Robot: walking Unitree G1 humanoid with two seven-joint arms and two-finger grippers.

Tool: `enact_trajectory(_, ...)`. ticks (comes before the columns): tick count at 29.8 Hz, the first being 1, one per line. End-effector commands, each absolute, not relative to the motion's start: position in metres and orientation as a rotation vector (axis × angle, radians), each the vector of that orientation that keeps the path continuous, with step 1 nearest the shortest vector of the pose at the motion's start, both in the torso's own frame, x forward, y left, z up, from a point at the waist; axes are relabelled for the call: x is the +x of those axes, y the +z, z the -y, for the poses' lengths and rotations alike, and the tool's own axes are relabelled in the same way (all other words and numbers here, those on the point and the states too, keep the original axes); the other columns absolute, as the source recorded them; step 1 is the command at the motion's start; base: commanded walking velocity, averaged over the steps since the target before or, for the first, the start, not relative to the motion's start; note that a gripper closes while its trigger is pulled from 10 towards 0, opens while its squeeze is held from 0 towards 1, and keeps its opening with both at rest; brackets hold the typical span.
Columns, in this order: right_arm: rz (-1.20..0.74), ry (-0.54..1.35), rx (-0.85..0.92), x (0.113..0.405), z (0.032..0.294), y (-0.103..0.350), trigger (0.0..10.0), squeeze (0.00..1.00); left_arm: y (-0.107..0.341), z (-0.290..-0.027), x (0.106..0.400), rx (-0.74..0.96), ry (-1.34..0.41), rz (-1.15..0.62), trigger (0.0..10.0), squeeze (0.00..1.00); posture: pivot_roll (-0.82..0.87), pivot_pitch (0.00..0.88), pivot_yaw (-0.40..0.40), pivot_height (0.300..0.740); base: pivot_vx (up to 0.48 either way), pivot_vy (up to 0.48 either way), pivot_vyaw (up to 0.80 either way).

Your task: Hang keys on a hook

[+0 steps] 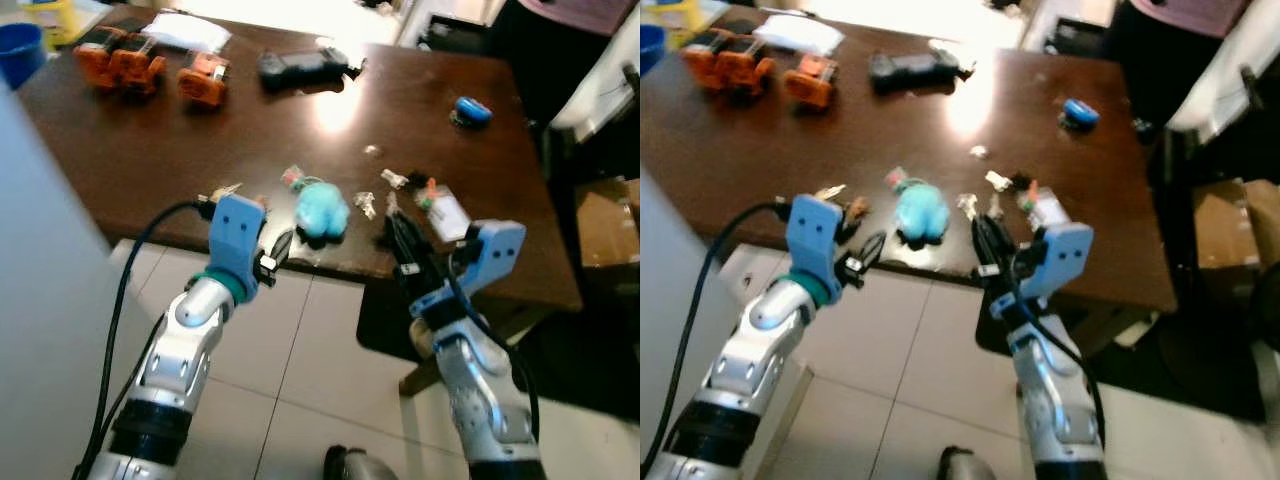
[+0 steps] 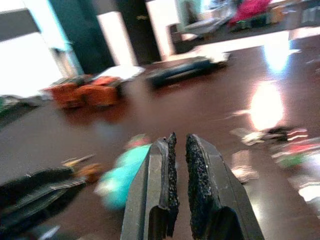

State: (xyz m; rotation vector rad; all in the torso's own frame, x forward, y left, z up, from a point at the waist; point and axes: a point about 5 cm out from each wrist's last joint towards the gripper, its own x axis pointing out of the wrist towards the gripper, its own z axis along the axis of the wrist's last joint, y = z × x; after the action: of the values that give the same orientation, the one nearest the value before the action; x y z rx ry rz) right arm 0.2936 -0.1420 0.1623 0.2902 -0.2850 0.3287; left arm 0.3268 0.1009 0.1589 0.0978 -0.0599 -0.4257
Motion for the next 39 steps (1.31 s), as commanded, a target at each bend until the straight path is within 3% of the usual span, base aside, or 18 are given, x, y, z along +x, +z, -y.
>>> enact_trajectory(1, 0.272, 0.332, 0.299, 0.294, 0.141, 0.16, 10.0, 0.0, 0.154, -0.099, 0.323, 0.095, -0.45, 0.045, 10.0, 0.0, -0.21, 0.084, 0.028, 0.74, 0.48, 0.0, -0.8)
enact_trajectory(7, 0.274, 0.323, 0.291, 0.295, 0.145, 0.161, 10.0, 0.0, 0.153, -0.096, 0.322, 0.096, -0.469, 0.042, 10.0, 0.0, -0.21, 0.079, 0.028, 0.74, 0.48, 0.0, -0.8)
enact_trajectory(15, 0.277, 0.301, 0.258, 0.296, 0.15, 0.161, 10.0, 0.0, 0.151, -0.095, 0.323, 0.096, -0.48, 0.026, 10.0, 0.0, -0.21, 0.075, 0.028, 0.74, 0.463, 0.0, 0.0)
enact_trajectory(28, 0.284, 0.312, 0.189, 0.295, 0.152, 0.163, 10.0, 0.0, 0.139, -0.103, 0.321, 0.266, -0.57, -0.02, 10.0, 0.0, -0.22, 0.089, 0.027, 0.74, 0.0, 0.0, 0.0)
enact_trajectory(39, 0.281, 0.312, 0.147, 0.294, 0.153, 0.161, 10.0, 0.0, 0.132, -0.105, 0.311, 0.283, -0.706, -0.079, 10.0, 0.0, -0.22, 0.1, 0.03, 0.74, 0.0, 0.0, 0.0)
